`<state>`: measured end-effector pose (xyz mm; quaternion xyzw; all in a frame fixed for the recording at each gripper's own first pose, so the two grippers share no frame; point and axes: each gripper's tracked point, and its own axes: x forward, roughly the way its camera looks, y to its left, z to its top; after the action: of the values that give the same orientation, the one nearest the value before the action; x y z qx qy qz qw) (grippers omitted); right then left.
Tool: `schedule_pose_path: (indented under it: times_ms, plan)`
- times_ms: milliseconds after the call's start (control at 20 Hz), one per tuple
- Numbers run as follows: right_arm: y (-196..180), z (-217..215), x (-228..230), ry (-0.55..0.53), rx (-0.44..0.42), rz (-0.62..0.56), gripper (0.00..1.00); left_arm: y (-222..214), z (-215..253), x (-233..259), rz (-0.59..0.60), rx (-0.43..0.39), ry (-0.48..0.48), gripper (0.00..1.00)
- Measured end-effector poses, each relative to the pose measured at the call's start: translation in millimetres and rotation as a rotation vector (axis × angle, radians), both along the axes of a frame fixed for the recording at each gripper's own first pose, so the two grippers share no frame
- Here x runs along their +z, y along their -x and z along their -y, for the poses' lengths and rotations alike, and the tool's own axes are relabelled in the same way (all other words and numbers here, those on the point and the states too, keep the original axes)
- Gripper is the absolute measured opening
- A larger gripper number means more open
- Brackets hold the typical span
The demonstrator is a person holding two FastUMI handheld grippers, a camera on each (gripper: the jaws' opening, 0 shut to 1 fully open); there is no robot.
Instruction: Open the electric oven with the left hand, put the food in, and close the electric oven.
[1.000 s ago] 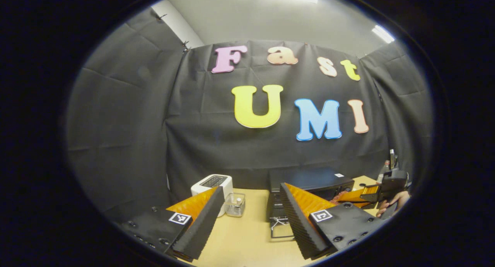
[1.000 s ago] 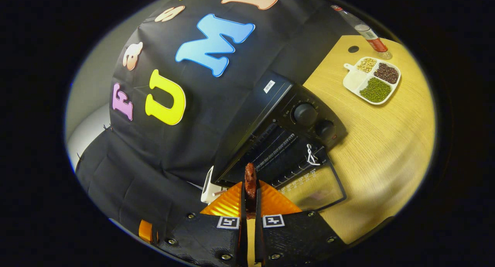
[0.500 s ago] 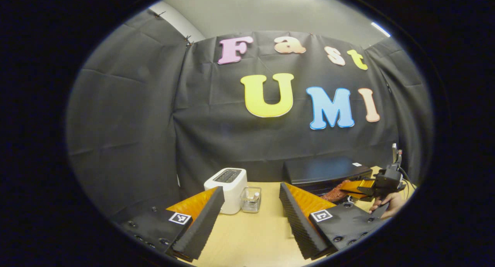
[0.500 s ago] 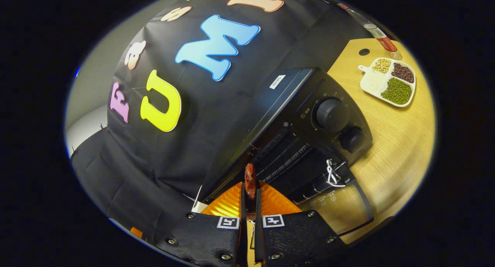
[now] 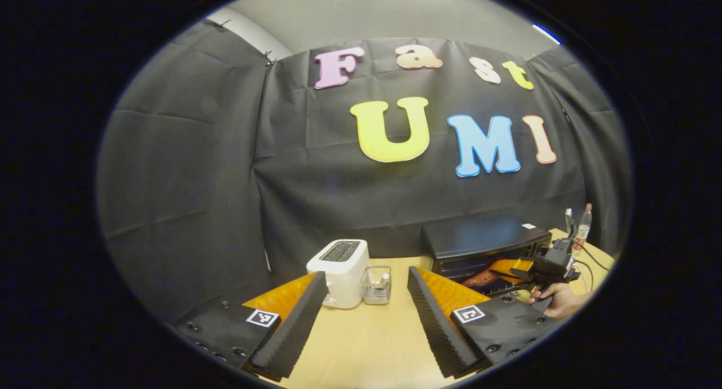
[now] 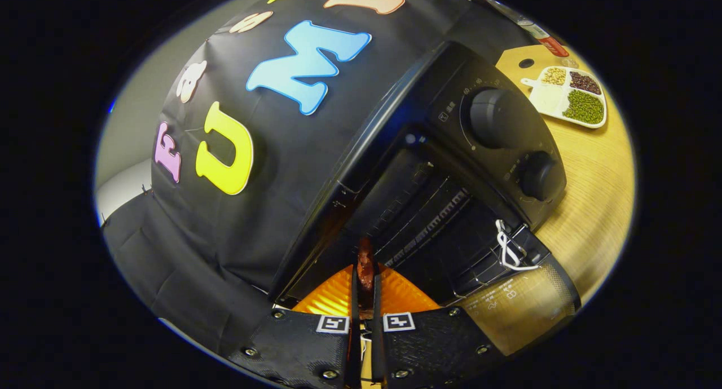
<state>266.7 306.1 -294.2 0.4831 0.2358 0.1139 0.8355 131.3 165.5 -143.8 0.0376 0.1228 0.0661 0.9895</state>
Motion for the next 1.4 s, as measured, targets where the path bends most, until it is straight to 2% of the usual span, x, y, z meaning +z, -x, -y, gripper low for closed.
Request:
schedule_pose_path:
  times_ms: [100, 150, 200, 250, 300, 350, 400, 500, 550, 750, 1050, 1100, 1150, 1200, 1300, 1350, 1400]
  plan:
    - [-1.9, 4.6, -8.1, 0.064, -0.017, -0.008, 0.09, 2.6, 0.5, -2.7, -0.007, 0.002, 0.001, 0.96]
    - [-1.6, 6.5, -15.9, 0.112, -0.02, -0.024, 0.16, 3.7, 1.5, -3.4, -0.008, 0.0, -0.002, 0.96]
    - [-1.1, 13.6, -23.3, 0.17, -0.031, -0.041, 0.19, 4.4, 2.4, -2.8, -0.006, -0.003, -0.008, 0.96]
    - [0.9, 21.2, -28.5, 0.22, -0.038, -0.05, 0.32, 4.1, 3.0, -2.2, -0.004, -0.007, -0.012, 1.0]
    - [1.0, 25.6, -26.0, 0.256, -0.044, -0.04, 0.29, 5.0, 4.5, -2.0, -0.002, -0.01, -0.014, 0.96]
    - [-1.7, 26.2, -21.8, 0.269, -0.039, -0.014, 0.54, 4.4, 5.8, -0.4, 0.0, -0.014, -0.009, 0.96]
    - [0.1, 32.5, -15.6, 0.305, -0.05, 0.006, 0.61, 4.2, 8.9, -1.5, 0.0, -0.018, -0.001, 0.96]
    - [2.6, 46.2, -1.6, 0.368, -0.056, 0.047, 0.99, 3.3, 17.2, -4.4, 0.002, -0.028, 0.015, 0.96]
    - [7.0, 50.3, 5.7, 0.385, -0.045, 0.058, 0.98, 3.1, 21.9, -3.8, 0.005, -0.036, 0.023, 1.0]
    - [33.8, 75.0, 33.0, 0.483, -0.002, 0.115, 0.98, 1.9, 48.2, -5.8, 0.019, -0.076, 0.048, 1.0]
    - [76.0, 122.5, 108.0, 0.582, -0.023, 0.262, 0.97, 5.9, 97.4, -14.3, 0.007, -0.135, 0.085, 1.0]
    - [83.7, 130.0, 119.7, 0.595, -0.03, 0.283, 0.98, 8.4, 105.2, -18.0, 0.003, -0.145, 0.087, 0.96]
    - [91.5, 139.0, 129.0, 0.609, -0.038, 0.297, 0.9, 10.4, 112.9, -21.0, -0.004, -0.155, 0.091, 0.96]
    - [99.7, 148.6, 138.7, 0.623, -0.047, 0.312, 0.98, 11.9, 121.4, -24.5, -0.012, -0.165, 0.1, 0.96]
    - [115.3, 167.1, 155.0, 0.659, -0.066, 0.342, 0.98, 15.1, 138.9, -35.5, -0.031, -0.185, 0.117, 1.0]
    - [122.4, 176.5, 162.5, 0.679, -0.078, 0.354, 0.98, 16.5, 146.3, -40.4, -0.044, -0.193, 0.123, 0.91]
    - [130.3, 185.8, 168.7, 0.7, -0.086, 0.367, 0.9, 18.6, 152.7, -45.8, -0.054, -0.201, 0.126, 0.91]
